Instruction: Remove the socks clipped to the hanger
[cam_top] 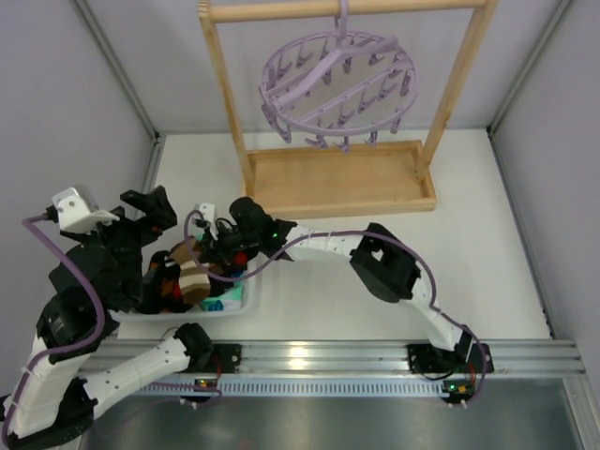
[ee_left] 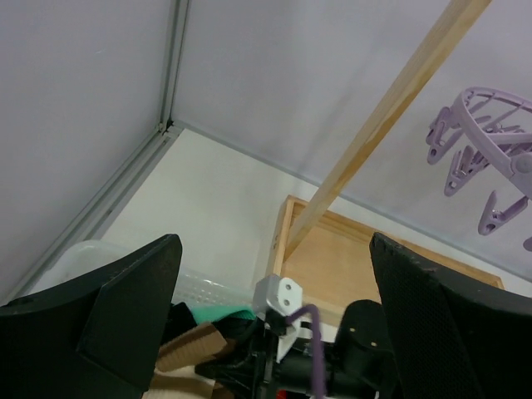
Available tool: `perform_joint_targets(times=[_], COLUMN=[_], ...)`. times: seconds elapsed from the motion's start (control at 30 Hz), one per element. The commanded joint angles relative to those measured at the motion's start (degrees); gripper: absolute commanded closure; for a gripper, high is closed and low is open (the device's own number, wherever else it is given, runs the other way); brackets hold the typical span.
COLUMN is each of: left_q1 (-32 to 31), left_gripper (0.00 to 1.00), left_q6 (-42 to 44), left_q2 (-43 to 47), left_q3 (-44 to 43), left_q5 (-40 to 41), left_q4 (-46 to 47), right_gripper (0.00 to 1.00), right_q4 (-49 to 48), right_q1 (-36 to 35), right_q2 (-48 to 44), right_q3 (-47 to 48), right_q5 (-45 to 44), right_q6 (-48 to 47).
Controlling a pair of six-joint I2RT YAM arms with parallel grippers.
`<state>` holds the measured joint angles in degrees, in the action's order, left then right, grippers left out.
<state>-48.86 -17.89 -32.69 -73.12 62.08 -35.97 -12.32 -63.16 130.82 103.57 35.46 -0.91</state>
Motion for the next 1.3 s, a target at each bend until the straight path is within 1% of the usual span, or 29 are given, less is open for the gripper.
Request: perform_joint_targets(times=[0.0, 0.13, 0.17, 0.23, 0.3, 0.43, 0.53, 0.57, 0.63, 0.67, 0.7, 0.73, 0.8, 0.93, 1.0, 1.07, 1.13, 1.17, 1.23, 1.27], left_q1=[0.2, 0.2, 0.2, 0.2, 0.2, 0.2, 0.2, 0.2, 0.2, 0.2, 0.2, 0.2, 0.2, 0.2, 0.2, 0.2, 0.2, 0.2, 0.1, 0.1], left_gripper=[0.02, 0.02, 0.02, 0.02, 0.02, 0.02, 0.02, 0.02, 0.02, 0.02, 0.02, 0.02, 0.02, 0.02, 0.02, 0.02, 0.02, 0.02, 0.02, 0.02], left_q6=[0.6, 0.4, 0.4, 0.2, 0.1, 0.4, 0.8, 0.8, 0.8, 0.8, 0.8, 0.9, 0.8, 1.0, 1.4, 2.0, 2.4, 2.4, 2.4, 2.4], left_q2=[0.8, 1.2, 1.1, 1.8, 2.5, 3.2, 3.0, 3.0, 3.2, 3.2, 3.2, 3.2, 3.2, 3.2, 3.0, 2.7, 2.2, 1.8, 1.2, 1.0], left_q3=[0.4, 1.7, 2.0, 2.4, 2.6, 2.6, 2.7, 2.6, 2.6, 2.6, 2.6, 2.5, 2.5, 2.1, 1.9, 1.8, 1.5, 1.3, 1.2, 1.3], left_q5=[1.5, 0.1, 0.1, -0.8, -1.1, -1.4, -1.3, -1.2, -1.3, -1.2, -1.3, -1.1, -1.2, -1.3, -1.8, -1.7, -1.8, -2.0, -2.6, -2.7], left_q4=[1.6, 1.6, 1.6, 1.6, 1.6, 1.6, 1.6, 1.6, 1.6, 1.6, 1.6, 1.6, 1.6, 1.4, 1.5, 1.3, 0.9, 0.6, 0.5, 0.5], right_gripper=[0.98, 0.98, 0.93, 0.89, 0.75, 0.74, 0.74, 0.74, 0.75, 0.77, 0.79, 0.79, 0.79, 0.79, 0.75, 0.66, 0.63, 0.57, 0.51, 0.42], right_q4=[-1.1, 6.4, 8.4, 9.4, 8.6, 4.3, 2.7, 2.4, 2.0, 2.0, 1.9, 0.9, 0.0, -0.3, 0.0, -0.2, -0.9, -1.1, -2.4, -3.1], right_q1=[1.0, -0.6, -1.0, -2.2, -2.8, -3.1, -3.5, -3.6, -4.5, -5.0, -5.6, -7.0, -8.4, -9.2, -9.2, -9.2, -9.2, -9.1, -9.0, -8.8], right_q2=[3.7, 8.7, 9.1, 9.4, 8.7, 2.5, -1.8, -2.8, -5.0, -5.6, -6.0, -6.8, -7.0, -6.3, -6.5, -7.4, -10.2, -11.5, -15.8, -17.3], right_q3=[3.9, 10.4, 11.7, 12.2, 10.4, 4.2, 0.6, -1.0, -2.3, -2.9, -4.2, -5.0, -6.4, -6.2, -6.1, -7.1, -8.4, -9.9, -13.6, -15.2], right_q5=[-13.5, -23.3, -24.9, -27.5, -27.5, -26.5, -28.2, -28.9, -30.9, -32.0, -35.0, -35.1, -38.3, -39.7, -40.5, -41.0, -41.6, -42.1, -42.2, -42.6], right_q6=[4.2, 1.5, -1.0, -2.0, -2.3, -0.6, 0.6, 3.2, 4.2, 5.0, 5.5, 5.6, 6.2, 9.3, 9.3, 9.3, 9.2, 8.9, 8.9, 8.9])
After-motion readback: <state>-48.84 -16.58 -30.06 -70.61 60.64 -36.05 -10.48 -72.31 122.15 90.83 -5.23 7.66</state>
